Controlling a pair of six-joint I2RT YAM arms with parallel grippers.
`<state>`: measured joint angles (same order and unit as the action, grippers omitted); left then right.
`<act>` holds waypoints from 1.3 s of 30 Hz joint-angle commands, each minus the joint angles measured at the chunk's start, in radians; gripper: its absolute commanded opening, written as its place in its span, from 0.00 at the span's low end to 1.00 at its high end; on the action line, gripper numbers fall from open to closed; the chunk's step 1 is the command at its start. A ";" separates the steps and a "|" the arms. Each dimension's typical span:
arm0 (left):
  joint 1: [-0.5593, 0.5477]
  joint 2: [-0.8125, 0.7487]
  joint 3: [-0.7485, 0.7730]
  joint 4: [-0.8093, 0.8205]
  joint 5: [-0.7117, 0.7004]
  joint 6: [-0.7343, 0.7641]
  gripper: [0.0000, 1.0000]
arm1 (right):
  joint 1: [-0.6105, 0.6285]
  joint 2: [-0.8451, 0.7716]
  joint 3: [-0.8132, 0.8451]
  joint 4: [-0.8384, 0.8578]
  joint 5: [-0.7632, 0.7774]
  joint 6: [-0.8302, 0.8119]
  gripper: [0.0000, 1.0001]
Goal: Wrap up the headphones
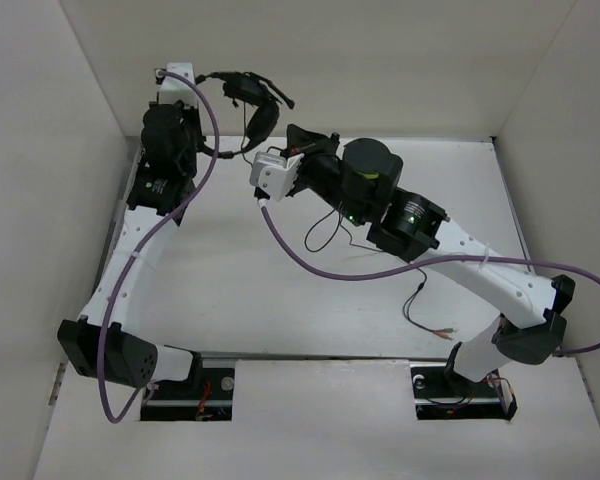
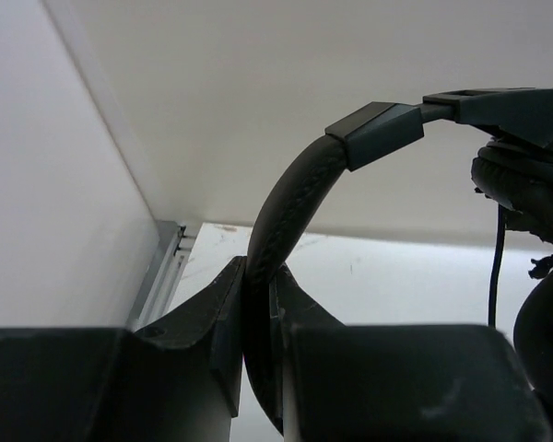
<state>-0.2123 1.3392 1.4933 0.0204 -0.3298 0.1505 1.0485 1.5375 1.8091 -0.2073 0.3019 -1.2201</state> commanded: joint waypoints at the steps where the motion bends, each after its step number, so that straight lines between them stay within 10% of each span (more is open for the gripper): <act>1: -0.037 -0.054 -0.045 0.125 -0.028 0.066 0.00 | 0.006 0.003 0.070 0.083 0.036 -0.104 0.00; 16: -0.279 -0.212 -0.289 -0.025 0.245 0.192 0.00 | -0.265 0.056 0.044 0.313 -0.030 -0.311 0.02; 39: -0.324 -0.267 -0.085 -0.165 0.578 0.112 0.00 | -0.420 0.111 0.010 0.138 -0.224 0.094 0.02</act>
<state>-0.5472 1.0927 1.3350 -0.1940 0.1921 0.3241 0.6479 1.6413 1.8072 -0.0772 0.1173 -1.2278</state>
